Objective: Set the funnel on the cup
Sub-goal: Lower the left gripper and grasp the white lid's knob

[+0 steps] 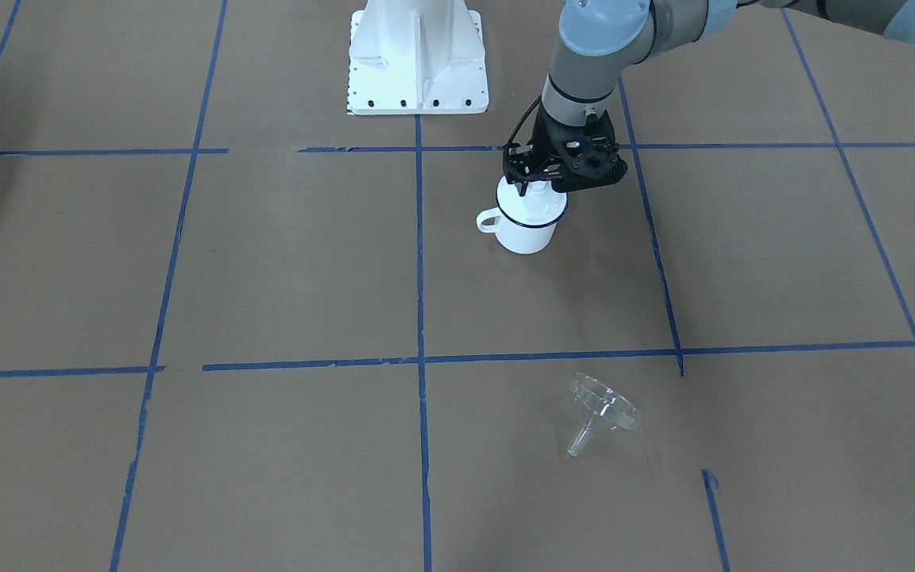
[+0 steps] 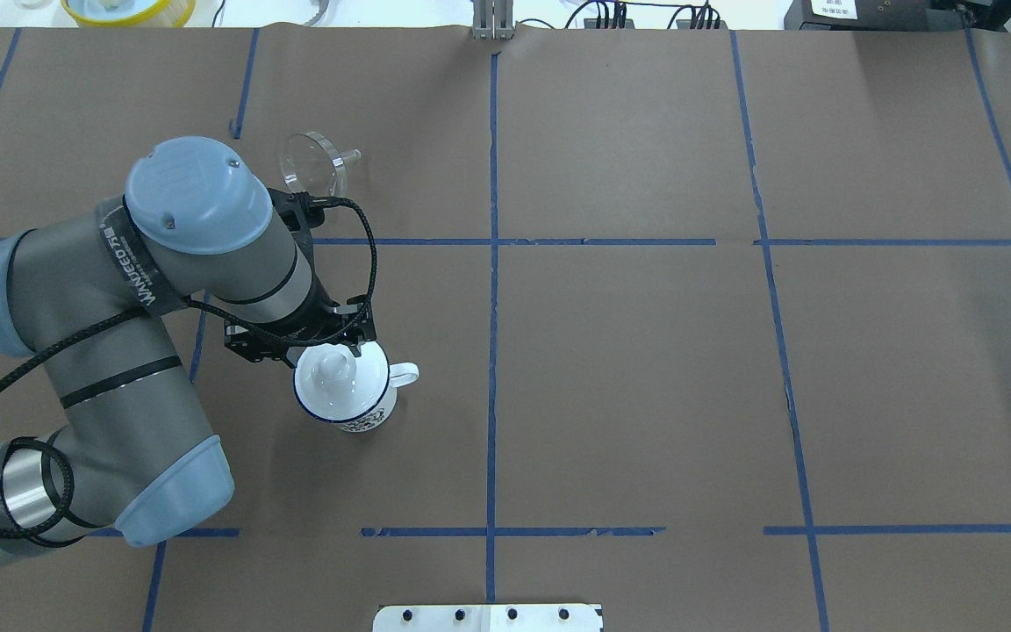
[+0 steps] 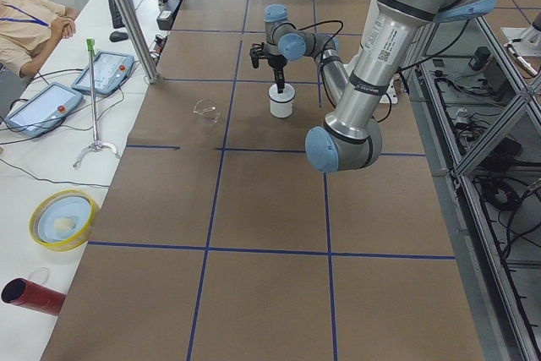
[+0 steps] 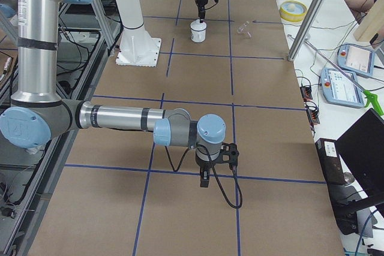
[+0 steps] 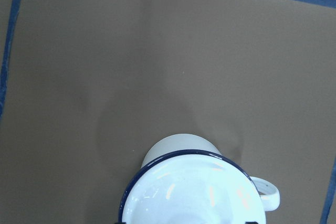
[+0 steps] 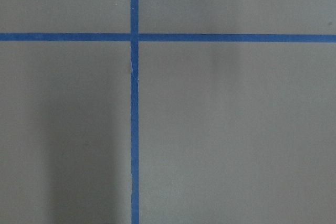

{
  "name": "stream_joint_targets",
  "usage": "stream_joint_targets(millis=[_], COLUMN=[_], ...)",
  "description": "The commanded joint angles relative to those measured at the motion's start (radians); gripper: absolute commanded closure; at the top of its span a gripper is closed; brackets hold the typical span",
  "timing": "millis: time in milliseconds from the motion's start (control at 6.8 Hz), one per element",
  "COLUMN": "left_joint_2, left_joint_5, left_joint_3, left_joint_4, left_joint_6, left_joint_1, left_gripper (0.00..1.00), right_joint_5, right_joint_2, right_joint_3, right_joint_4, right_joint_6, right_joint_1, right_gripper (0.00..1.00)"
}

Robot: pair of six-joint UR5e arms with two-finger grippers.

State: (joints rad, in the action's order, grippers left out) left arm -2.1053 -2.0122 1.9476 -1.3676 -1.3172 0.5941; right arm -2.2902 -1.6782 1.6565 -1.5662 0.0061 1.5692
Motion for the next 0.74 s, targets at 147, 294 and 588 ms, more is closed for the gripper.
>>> stream_joint_targets(millis=[147, 294, 588], left_joint_2=[0.001, 0.001, 0.001], left_joint_5=[-0.002, -0.005, -0.007], left_joint_3=[-0.001, -0.001, -0.001], left_joint_4=[-0.001, -0.001, -0.001], left_joint_6=[-0.008, -0.01, -0.024], left_joint_1=[-0.002, -0.007, -0.02], left_gripper=[0.32, 0.32, 0.33], right_joint_5=[0.0, 0.0, 0.0], right_joint_2=[0.0, 0.0, 0.0], right_joint_3=[0.0, 0.0, 0.0], right_joint_4=[0.0, 0.0, 0.0], right_joint_6=[0.0, 0.0, 0.0], right_joint_1=[0.0, 0.0, 0.0], right_gripper=[0.0, 0.0, 0.0])
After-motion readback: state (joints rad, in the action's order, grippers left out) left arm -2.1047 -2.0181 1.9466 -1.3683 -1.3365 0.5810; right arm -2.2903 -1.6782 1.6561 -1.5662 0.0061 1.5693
